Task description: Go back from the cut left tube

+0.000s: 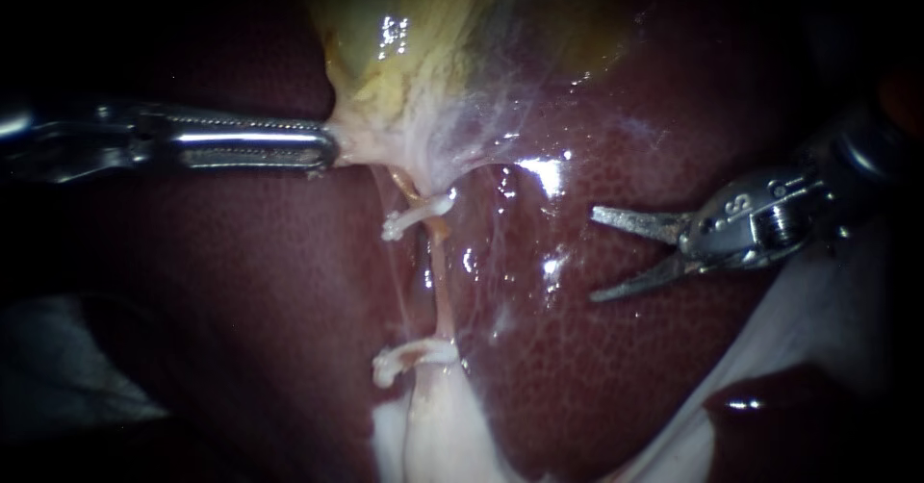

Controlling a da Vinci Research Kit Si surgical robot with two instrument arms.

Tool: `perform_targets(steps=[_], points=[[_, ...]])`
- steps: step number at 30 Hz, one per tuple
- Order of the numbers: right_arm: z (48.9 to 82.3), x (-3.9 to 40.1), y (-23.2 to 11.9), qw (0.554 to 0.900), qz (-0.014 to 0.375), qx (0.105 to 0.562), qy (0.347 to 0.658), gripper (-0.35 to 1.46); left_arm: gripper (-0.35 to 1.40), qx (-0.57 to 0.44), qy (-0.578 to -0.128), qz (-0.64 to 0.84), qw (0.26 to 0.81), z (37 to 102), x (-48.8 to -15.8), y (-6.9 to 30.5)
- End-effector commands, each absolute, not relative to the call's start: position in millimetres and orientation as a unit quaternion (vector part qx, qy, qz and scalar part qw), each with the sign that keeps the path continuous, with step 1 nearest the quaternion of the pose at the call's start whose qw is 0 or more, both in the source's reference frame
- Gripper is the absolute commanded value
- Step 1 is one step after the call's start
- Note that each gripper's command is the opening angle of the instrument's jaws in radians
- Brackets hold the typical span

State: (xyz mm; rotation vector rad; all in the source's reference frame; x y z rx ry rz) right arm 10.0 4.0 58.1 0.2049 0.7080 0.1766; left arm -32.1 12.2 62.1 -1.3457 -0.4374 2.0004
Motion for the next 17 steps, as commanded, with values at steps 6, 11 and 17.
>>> perform_targets(steps=[6,11,17], points=[[58.2,10.0,4.0,0.928,0.085,0.103,0.348,1.45,-0.35,-0.512,-0.166,0.772,0.338,63.0,-32.7,12.0],[58.2,10.0,4.0,0.928,0.085,0.103,0.348,1.45,-0.35,-0.512,-0.166,0.772,0.338,62.9,-32.7,12.0],[58.2,10.1,4.0,0.927,0.085,0.105,0.349,1.45,-0.35,-0.512,-0.167,0.772,0.338,62.8,-32.7,12.1]])
